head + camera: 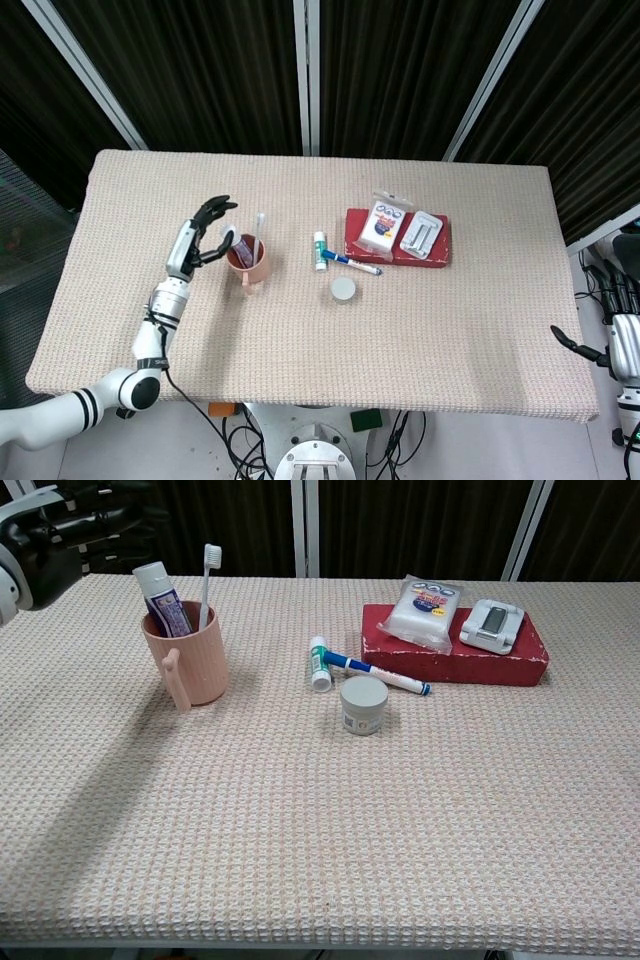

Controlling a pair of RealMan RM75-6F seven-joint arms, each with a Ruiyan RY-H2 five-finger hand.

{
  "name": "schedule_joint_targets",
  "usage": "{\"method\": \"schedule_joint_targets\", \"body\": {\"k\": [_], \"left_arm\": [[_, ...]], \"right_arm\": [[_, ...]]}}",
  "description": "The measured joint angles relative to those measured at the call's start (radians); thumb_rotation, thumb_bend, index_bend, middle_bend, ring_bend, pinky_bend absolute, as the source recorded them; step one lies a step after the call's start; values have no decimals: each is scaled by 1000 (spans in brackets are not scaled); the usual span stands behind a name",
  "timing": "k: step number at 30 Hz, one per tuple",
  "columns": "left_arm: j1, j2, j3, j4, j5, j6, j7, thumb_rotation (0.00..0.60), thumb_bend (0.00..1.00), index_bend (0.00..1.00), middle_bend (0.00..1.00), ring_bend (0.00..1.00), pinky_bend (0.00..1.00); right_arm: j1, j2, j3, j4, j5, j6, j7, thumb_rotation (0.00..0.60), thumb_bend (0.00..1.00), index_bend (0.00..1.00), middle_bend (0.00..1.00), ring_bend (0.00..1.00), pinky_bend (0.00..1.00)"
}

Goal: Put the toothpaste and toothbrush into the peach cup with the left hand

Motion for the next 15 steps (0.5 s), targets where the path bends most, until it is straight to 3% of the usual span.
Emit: {"method": "schedule_joint_targets", "body": {"k": [2, 5, 10, 12, 15], "left_arm": [[7, 5, 0, -4, 17, 28, 1, 503, 370, 164, 189, 117, 134], [25, 21, 7, -6, 63, 96, 24, 588, 355, 167, 188, 118, 186], [72, 75, 63, 15, 155, 209, 177, 599, 234, 220, 185, 118, 207], [102, 104, 100, 27, 186, 241, 297, 544, 168, 232, 169, 115, 197], [162, 158, 172, 33, 222, 284, 504, 318, 129, 215, 148, 92, 174]], "right_arm": [[-1, 0, 0, 0, 0, 3, 0, 498, 346, 0, 0, 0, 0], [-4, 1, 0, 4, 5, 3, 1, 497, 346, 0, 0, 0, 0], [-14, -3, -1, 29, 23, 2, -16, 499, 341, 0, 0, 0, 0], [-21, -9, -3, 50, 34, 2, -31, 498, 336, 0, 0, 0, 0], [-32, -18, -5, 80, 48, 2, -39, 498, 331, 0, 0, 0, 0]]}}
